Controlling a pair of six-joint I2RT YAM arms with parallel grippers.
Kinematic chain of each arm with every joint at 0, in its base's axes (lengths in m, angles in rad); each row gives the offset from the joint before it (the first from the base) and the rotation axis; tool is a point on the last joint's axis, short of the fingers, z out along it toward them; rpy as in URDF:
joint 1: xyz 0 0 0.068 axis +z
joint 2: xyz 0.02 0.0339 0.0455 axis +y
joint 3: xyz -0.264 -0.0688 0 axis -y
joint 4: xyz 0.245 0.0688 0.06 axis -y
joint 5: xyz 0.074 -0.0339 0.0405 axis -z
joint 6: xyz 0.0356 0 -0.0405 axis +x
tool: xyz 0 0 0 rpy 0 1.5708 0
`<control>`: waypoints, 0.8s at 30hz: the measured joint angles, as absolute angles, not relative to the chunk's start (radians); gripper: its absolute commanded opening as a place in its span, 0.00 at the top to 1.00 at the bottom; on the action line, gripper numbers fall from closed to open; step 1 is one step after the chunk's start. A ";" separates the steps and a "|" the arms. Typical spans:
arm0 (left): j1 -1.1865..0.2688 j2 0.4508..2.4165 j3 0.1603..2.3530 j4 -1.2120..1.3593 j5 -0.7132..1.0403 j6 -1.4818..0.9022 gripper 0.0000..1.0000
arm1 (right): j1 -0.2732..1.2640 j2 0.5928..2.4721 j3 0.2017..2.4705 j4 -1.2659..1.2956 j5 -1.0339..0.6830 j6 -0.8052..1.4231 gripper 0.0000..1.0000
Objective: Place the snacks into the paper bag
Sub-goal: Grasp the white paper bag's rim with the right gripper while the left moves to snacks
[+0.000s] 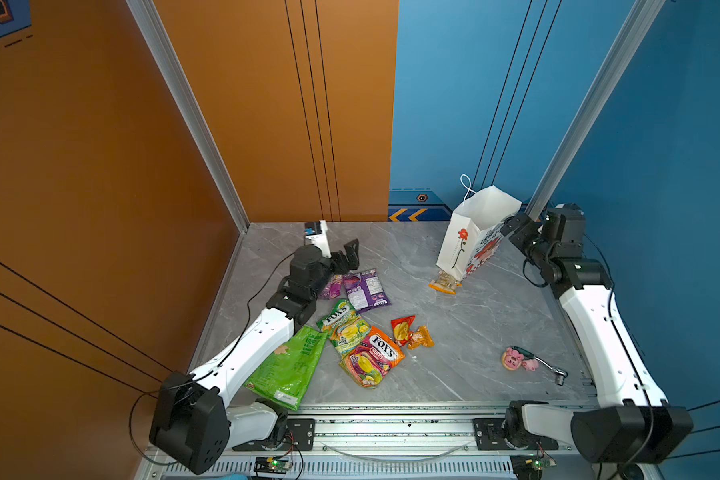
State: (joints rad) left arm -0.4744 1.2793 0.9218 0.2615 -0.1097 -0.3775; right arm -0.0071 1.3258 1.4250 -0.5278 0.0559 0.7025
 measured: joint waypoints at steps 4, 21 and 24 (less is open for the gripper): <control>-0.529 1.327 0.919 0.299 -0.123 -0.304 0.02 | 0.020 1.475 1.539 -0.585 0.059 0.722 0.00; -0.514 1.368 0.852 0.405 -0.266 -0.252 0.02 | 0.039 1.797 1.781 -0.733 0.138 0.752 0.61; -0.511 1.375 0.851 0.409 -0.289 -0.255 0.02 | 0.039 1.797 1.789 -0.735 0.135 0.751 0.77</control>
State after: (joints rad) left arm -0.5114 1.3750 0.8513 0.4091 -0.2893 -0.2550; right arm 0.0391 1.7973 1.7885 -0.7353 0.1352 0.7509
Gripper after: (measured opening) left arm 0.976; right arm 0.312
